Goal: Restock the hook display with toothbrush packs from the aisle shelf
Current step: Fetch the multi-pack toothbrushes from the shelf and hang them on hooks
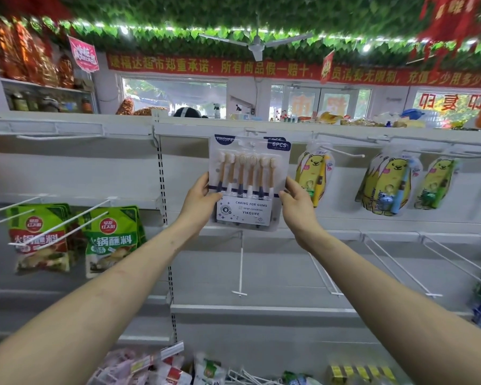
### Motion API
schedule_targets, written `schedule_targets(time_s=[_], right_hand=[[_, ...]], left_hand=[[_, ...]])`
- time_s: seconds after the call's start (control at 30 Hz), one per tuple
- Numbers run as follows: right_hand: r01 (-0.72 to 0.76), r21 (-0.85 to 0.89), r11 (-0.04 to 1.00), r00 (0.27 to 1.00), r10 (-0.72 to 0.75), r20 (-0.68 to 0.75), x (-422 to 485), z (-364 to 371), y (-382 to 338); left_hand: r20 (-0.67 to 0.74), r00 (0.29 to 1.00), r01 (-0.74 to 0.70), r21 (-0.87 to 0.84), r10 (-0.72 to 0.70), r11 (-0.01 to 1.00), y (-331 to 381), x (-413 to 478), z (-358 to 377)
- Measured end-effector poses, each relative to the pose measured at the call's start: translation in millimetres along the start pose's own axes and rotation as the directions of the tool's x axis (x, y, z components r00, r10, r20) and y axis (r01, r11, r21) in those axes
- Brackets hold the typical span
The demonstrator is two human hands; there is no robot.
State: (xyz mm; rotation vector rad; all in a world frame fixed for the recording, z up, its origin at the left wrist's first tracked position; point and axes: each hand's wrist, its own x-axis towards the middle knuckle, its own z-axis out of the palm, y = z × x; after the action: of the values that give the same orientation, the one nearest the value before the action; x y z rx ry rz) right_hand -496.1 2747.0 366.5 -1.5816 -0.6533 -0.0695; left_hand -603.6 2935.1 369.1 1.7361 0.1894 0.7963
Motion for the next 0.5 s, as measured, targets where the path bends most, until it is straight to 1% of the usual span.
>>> schedule_targets(time_s=[0.13,0.37,0.5], right_hand=[[-0.022,0.023,0.999,1.0,0.023,-0.01,-2.1,-1.4,-4.4],[-0.06,-0.004,0.998,0.998,0.06,-0.003,-3.8,-3.3,-11.9],[-0.081,-0.034,0.996,0.997,0.082,0.005,-5.6,-5.1,-15.3]], left_hand=[[-0.018,1.0,0.004,0.003,-0.004,1.0,2.7,-3.5,-2.9],[-0.03,0.999,0.022,-0.022,-0.022,1.0,9.3,-8.0,-2.4],[0.003,1.0,0.029,-0.012,-0.029,1.0,14.9,-11.9,-2.7]])
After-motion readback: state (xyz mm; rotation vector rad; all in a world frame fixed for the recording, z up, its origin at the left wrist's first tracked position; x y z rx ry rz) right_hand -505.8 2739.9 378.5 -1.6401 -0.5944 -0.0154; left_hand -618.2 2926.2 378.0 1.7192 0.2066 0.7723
